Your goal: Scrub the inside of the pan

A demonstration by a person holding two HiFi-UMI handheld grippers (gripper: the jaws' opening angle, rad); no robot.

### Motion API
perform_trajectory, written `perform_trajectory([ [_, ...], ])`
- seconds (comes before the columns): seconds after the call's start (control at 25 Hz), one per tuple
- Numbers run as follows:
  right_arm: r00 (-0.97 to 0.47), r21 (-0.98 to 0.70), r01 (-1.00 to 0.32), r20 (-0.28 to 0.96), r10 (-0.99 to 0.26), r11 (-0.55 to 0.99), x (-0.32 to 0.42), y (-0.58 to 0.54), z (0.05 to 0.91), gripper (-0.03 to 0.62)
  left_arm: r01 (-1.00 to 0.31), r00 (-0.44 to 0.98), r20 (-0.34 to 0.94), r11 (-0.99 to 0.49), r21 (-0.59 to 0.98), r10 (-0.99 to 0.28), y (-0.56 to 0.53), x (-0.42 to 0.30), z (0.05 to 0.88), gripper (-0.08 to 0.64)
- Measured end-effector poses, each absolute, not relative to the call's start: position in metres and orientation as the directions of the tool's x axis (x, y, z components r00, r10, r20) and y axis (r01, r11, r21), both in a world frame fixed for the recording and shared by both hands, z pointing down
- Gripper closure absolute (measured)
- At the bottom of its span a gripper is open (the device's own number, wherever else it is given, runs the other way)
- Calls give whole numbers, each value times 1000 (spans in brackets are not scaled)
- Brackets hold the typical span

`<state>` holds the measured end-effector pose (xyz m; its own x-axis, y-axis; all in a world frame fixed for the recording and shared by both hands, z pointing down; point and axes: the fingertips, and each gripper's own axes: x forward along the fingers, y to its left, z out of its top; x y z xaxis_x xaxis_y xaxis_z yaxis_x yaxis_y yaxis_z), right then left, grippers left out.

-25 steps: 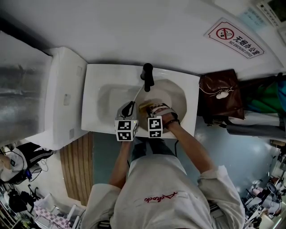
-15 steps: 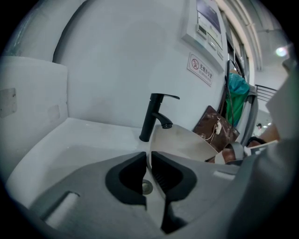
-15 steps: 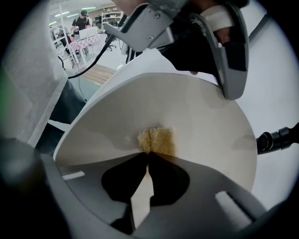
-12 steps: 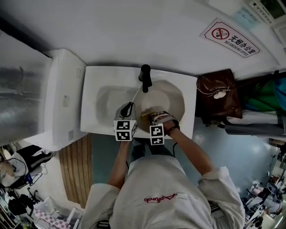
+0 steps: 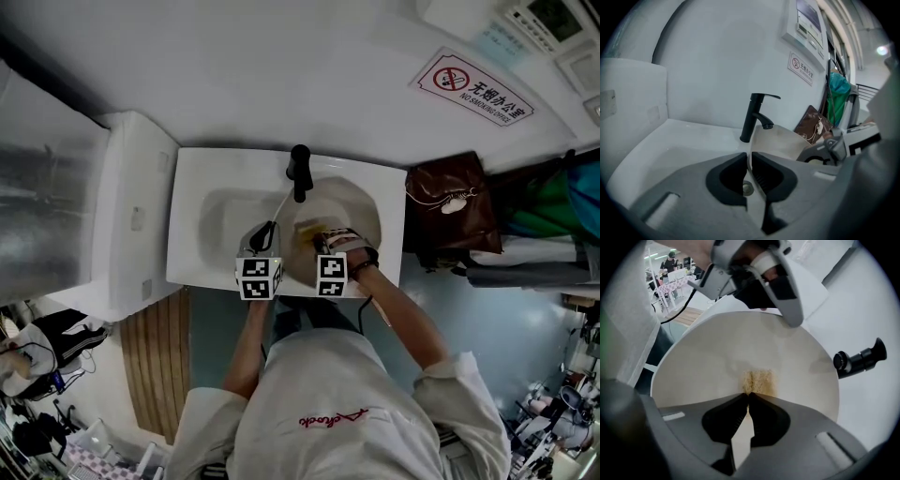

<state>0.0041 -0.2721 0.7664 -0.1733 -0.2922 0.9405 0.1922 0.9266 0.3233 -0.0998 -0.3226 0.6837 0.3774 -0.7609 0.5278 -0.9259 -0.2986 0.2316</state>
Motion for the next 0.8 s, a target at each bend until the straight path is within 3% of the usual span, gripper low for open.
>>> perform_trajectory([
  [0.48, -144, 420, 53, 901, -409, 906, 10, -368, 746, 569, -928, 372, 534, -299, 221, -759, -324, -99, 683, 528],
  [0.8, -135, 415, 81, 905, -403, 906, -1, -379, 753, 569, -928, 372, 540, -302, 217, -755, -323, -99, 683, 528],
])
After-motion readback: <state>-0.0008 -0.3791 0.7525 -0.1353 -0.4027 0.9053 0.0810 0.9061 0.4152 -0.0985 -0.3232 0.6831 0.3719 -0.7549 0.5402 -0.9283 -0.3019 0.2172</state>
